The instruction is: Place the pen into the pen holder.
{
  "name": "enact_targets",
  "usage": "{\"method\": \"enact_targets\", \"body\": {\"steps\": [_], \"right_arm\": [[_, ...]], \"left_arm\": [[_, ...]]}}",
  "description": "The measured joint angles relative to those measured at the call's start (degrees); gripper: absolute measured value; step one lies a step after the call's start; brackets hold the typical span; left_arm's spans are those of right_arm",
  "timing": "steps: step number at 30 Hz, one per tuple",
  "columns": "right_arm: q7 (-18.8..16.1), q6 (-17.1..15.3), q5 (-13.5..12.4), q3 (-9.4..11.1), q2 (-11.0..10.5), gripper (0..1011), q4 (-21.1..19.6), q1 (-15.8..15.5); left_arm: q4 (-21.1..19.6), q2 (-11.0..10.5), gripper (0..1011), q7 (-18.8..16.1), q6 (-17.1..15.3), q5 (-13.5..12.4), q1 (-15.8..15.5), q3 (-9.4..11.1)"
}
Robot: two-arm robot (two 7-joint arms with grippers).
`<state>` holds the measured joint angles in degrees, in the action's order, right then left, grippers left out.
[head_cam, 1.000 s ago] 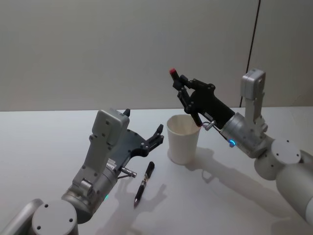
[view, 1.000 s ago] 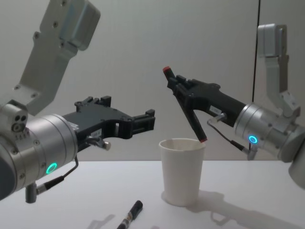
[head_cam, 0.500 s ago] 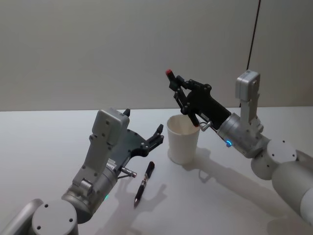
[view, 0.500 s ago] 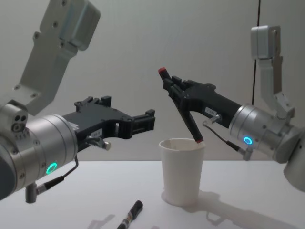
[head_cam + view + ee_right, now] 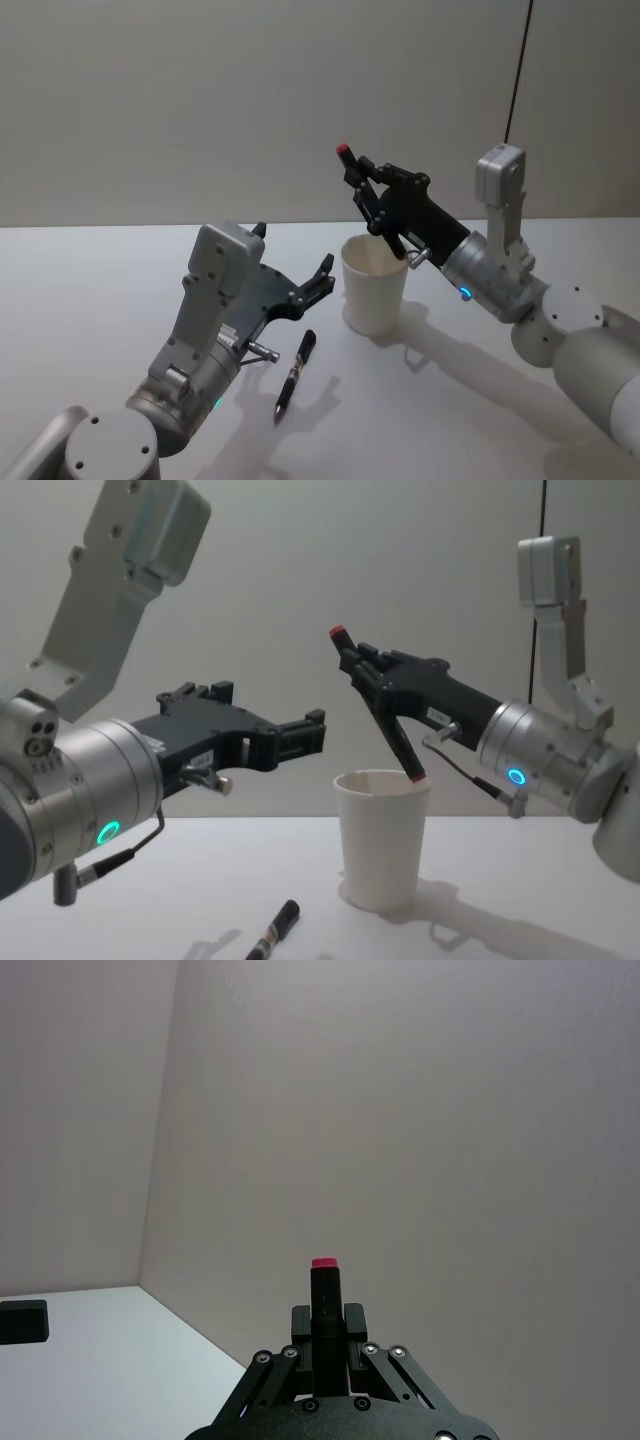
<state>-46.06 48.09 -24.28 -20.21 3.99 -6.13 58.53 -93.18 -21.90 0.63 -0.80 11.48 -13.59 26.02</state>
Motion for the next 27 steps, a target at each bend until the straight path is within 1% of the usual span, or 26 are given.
{"method": "enact_targets", "body": {"steps": [14, 27], "right_arm": [[0.5, 0.0, 1.0, 0.6, 0.1, 175, 0.8, 0.4], [0.0, 0.3, 1.5, 1.6, 0.2, 175, 1.3, 0.7]], "left_arm": [[0.0, 0.0, 1004, 0.0, 0.0, 0.0, 0.0, 0.0], [0.0, 0.0, 1004, 0.0, 0.0, 0.0, 0.0, 0.0]]}}
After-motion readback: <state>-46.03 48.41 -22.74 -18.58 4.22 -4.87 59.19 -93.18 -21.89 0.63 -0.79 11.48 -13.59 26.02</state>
